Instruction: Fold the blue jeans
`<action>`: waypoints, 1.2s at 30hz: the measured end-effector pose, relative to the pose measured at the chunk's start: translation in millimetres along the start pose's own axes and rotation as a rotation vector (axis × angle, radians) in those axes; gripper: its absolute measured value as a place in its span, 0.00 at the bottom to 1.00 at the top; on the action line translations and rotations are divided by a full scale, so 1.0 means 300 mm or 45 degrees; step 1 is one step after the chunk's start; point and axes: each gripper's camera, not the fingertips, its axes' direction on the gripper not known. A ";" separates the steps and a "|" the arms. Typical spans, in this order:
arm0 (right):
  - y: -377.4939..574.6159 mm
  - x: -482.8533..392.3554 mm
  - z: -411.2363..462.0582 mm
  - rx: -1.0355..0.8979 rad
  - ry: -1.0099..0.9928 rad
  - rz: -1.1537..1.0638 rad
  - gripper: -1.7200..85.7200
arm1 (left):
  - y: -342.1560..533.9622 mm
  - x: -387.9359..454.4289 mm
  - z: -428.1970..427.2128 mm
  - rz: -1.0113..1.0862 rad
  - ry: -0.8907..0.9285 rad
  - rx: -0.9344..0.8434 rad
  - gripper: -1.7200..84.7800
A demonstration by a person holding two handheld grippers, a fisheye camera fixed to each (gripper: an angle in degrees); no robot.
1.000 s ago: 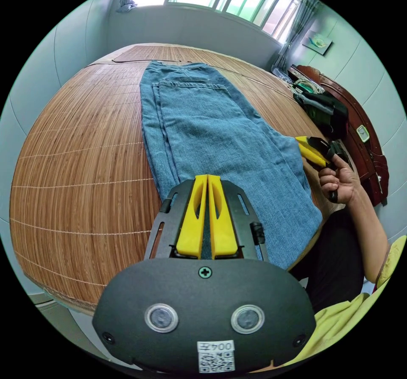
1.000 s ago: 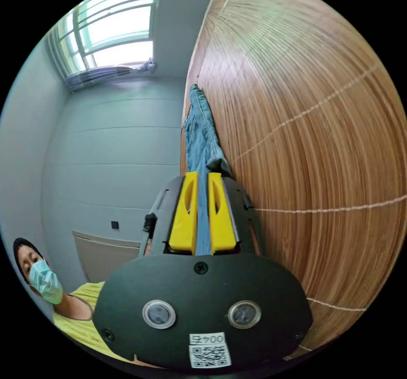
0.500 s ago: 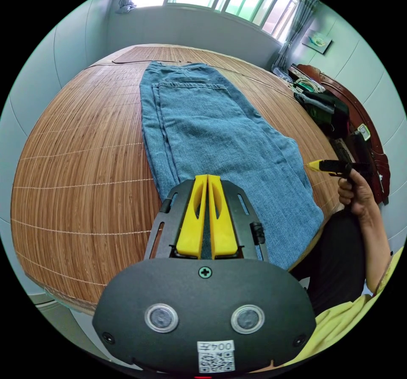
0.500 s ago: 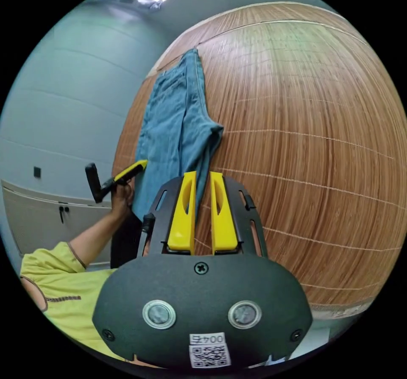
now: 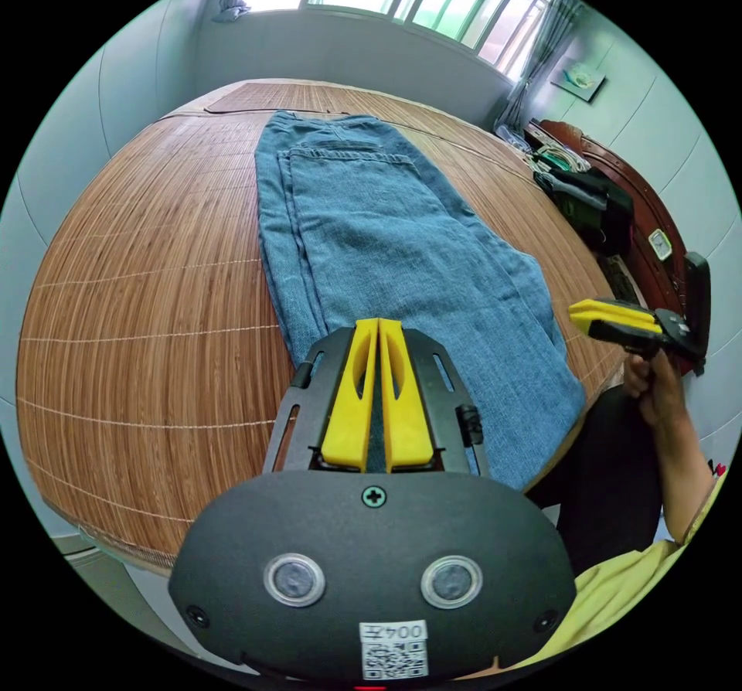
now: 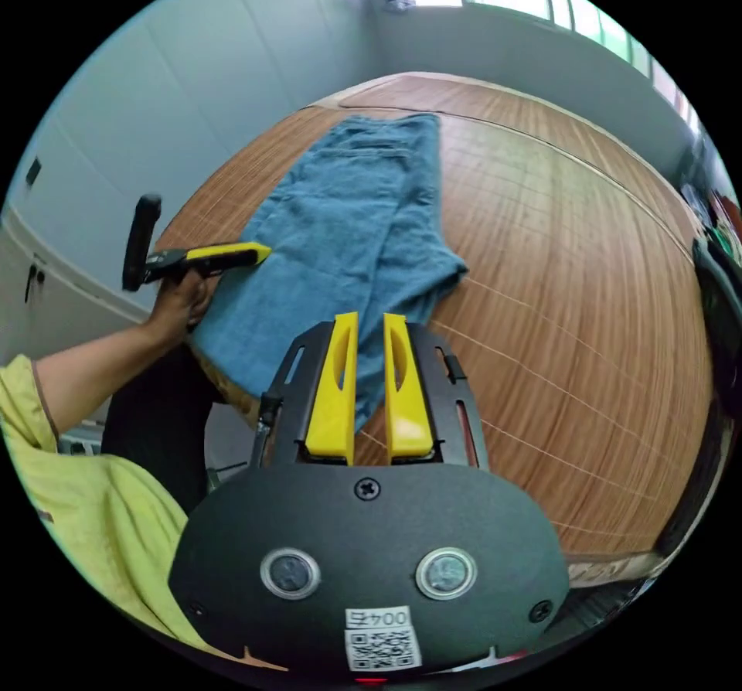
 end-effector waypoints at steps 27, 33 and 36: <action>0.383 -0.569 0.329 -0.022 -0.068 -0.418 0.19 | 0.401 0.517 -0.110 1.099 -0.295 -0.263 0.11; 0.437 -0.772 0.443 -0.047 0.110 -0.637 0.22 | 0.295 0.454 -0.187 0.925 -0.099 -0.251 0.06; 0.448 -0.858 0.519 -0.068 0.234 -0.736 0.23 | 0.248 0.421 -0.226 0.858 -0.024 -0.225 0.06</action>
